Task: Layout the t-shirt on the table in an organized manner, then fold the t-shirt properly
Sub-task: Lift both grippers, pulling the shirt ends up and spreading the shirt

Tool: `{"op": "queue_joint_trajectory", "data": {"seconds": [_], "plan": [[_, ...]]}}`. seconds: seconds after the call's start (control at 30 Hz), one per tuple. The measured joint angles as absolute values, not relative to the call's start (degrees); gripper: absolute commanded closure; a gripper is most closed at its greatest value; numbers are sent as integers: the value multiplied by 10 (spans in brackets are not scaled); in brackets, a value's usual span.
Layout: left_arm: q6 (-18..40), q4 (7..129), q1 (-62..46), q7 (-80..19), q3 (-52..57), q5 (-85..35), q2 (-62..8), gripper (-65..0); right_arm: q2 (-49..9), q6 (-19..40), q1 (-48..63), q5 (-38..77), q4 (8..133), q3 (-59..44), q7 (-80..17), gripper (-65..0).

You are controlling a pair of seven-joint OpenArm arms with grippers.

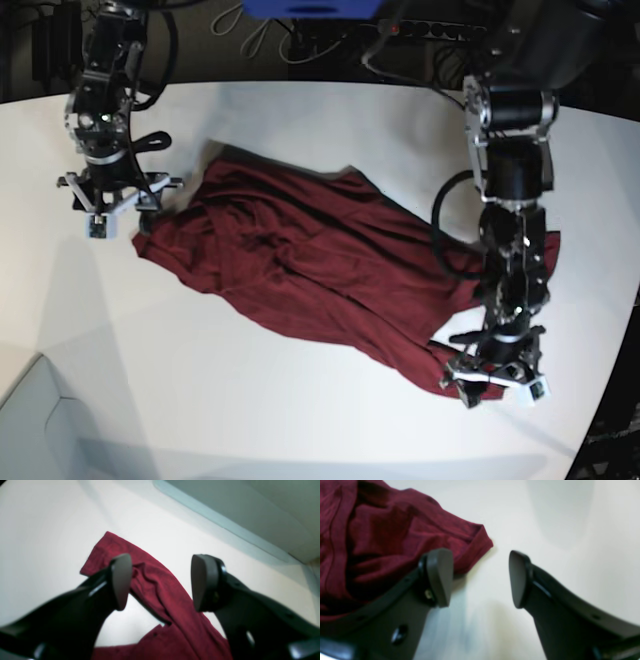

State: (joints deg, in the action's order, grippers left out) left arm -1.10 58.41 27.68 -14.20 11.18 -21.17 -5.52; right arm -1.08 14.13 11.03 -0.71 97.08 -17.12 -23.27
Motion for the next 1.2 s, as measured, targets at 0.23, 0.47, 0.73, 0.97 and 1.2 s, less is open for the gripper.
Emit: {"op": "queue_joint_trajectory", "data": {"seconds": [0.23,0.47,0.73,0.97,1.2], "plan": [[-8,791,103,-215,124,-211,-102,-365,-9,141,134,-9,990,-171,-233,-359],[-3,736,37,-212,201,-207,-122,-366,5,141,164,-7,1034,-144,-229,-359],[-2,646,45,-199,201,-206,-135,-366,6,141,206,-5,1034,-41,-234,-360],[2,634,30,-193,199,-206,-166,-366,6,139,203,-5,980,-19,-230,-360],[2,634,10,-190,201,-209,-187,-366,5,139,203,-6,952,-20,-225,-345]]}}
